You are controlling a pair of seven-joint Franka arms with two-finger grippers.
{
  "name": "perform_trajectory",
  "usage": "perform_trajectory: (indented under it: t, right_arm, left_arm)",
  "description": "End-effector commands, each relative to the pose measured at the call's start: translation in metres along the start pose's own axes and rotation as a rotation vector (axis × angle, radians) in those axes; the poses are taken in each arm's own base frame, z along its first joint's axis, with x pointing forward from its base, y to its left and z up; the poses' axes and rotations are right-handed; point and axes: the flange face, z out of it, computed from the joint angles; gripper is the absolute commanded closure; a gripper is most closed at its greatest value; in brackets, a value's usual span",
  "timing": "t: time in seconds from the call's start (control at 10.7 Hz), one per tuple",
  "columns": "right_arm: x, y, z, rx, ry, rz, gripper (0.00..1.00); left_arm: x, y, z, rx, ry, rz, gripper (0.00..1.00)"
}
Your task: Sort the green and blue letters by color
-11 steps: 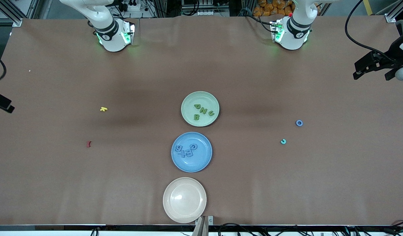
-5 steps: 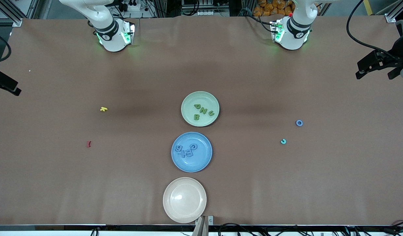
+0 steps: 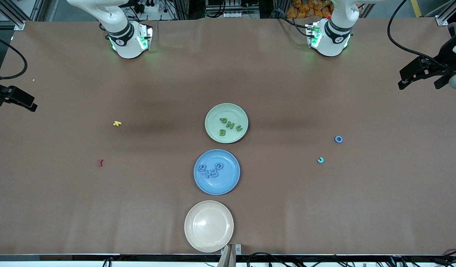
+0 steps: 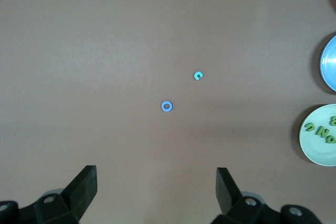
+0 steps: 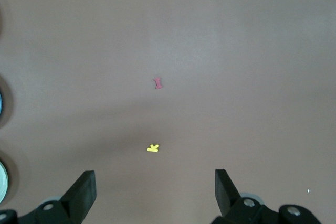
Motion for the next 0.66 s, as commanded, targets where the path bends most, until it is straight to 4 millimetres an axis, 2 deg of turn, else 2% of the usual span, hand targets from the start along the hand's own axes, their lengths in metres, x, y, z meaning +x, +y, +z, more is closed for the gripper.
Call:
perform_trajectory:
  t: [0.0, 0.56]
  right_arm:
    - [-0.0074, -0.0097, -0.0028, 0.009, 0.011, -0.003, 0.0]
    - [-0.0064, -0.0163, -0.0012, 0.008, 0.009, -0.021, 0.0]
  left_arm:
    - [0.0031, 0.0033, 0.0034, 0.021, -0.01, -0.02, 0.0]
    - [0.0032, 0.0029, 0.0026, 0.023, -0.008, -0.019, 0.0]
